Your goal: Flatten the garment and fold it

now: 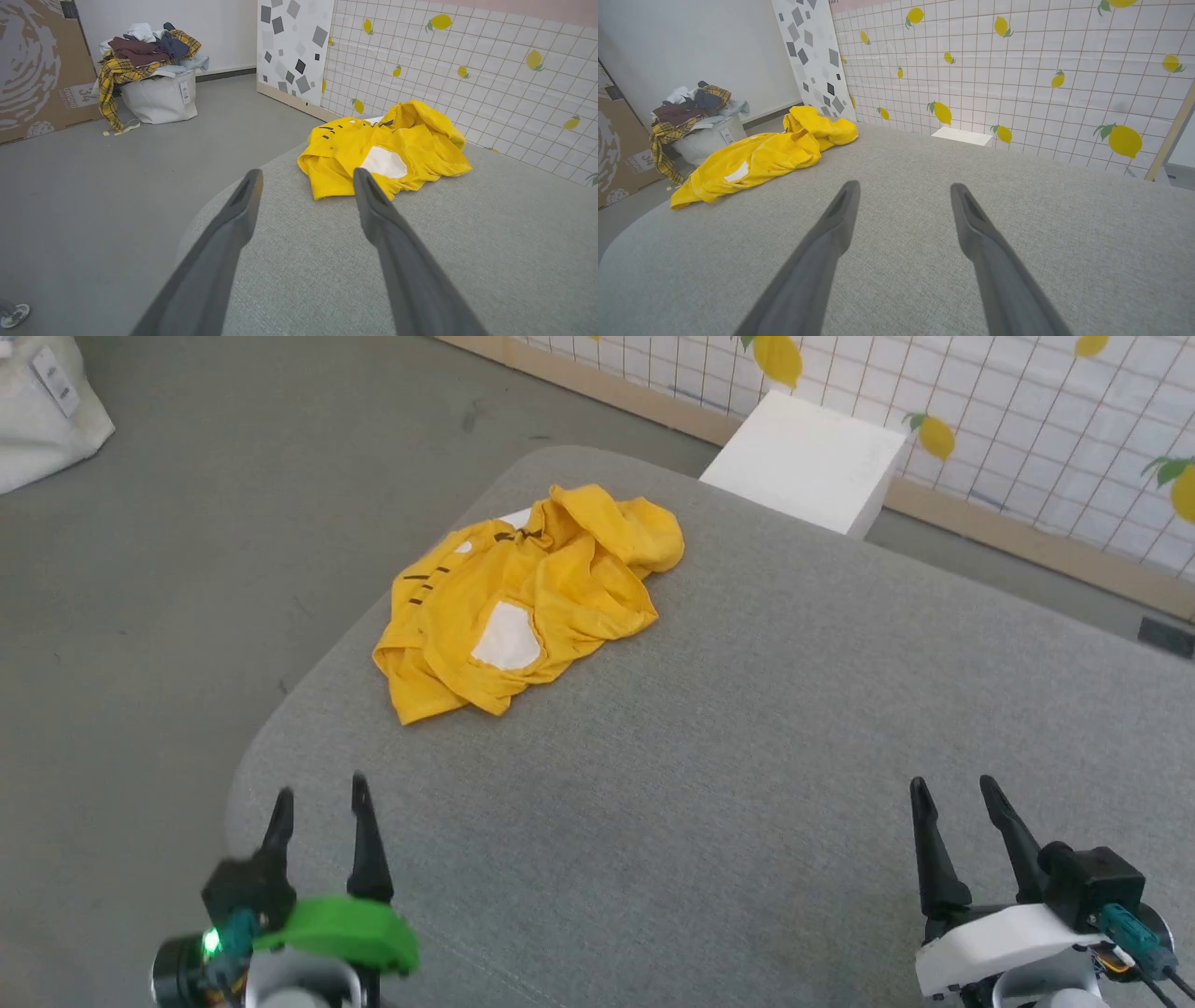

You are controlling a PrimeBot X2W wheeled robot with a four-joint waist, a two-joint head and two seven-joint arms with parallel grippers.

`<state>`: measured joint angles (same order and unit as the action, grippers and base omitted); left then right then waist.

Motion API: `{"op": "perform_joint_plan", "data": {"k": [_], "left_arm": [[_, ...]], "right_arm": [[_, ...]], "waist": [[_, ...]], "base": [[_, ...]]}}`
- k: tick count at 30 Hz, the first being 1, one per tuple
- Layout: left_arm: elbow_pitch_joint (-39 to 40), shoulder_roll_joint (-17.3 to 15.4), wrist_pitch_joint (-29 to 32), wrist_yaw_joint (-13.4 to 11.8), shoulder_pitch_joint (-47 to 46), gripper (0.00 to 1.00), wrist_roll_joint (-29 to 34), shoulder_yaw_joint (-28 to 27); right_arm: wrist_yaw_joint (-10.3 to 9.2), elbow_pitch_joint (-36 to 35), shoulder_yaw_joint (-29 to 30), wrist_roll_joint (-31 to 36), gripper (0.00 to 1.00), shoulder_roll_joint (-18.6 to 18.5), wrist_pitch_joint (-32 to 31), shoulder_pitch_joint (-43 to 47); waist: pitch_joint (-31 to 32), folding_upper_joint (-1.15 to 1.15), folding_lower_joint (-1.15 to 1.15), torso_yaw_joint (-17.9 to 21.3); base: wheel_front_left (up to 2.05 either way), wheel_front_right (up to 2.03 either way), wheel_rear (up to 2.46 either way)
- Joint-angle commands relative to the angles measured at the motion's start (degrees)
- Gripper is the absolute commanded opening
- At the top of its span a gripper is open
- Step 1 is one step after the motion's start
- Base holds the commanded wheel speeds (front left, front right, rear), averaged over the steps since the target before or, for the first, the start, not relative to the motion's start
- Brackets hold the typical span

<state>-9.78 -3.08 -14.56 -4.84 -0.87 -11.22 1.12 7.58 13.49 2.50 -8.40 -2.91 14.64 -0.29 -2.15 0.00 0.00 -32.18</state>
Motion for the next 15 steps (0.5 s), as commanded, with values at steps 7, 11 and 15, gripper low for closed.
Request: {"op": "perform_joint_plan", "data": {"k": [7,11,15], "left_arm": [[-6.2,-1.3,3.1,5.0,-17.3,1.0,-4.9,-0.2],[-12.6,-1.7,8.7,6.5,-27.7,1.0,-8.5,-1.1],[-20.7,-2.8,16.0,6.6,-36.1,1.0,-11.6,-2.5]], "right_arm": [[-0.09,-3.6,0.4,3.4,1.0,0.0,-2.6,-2.0],[-0.09,-6.5,0.9,5.5,1.0,0.0,-4.6,-3.0],[-0.09,-9.2,1.3,7.1,1.0,0.0,-6.1,-3.7]], "waist": [[-5.6,0.0,0.0,4.2],[-9.9,0.0,0.0,7.8],[-13.9,0.0,0.0,12.1]], "base": [[0.0,0.0,0.0],[0.0,0.0,0.0],[0.0,0.0,0.0]]}}
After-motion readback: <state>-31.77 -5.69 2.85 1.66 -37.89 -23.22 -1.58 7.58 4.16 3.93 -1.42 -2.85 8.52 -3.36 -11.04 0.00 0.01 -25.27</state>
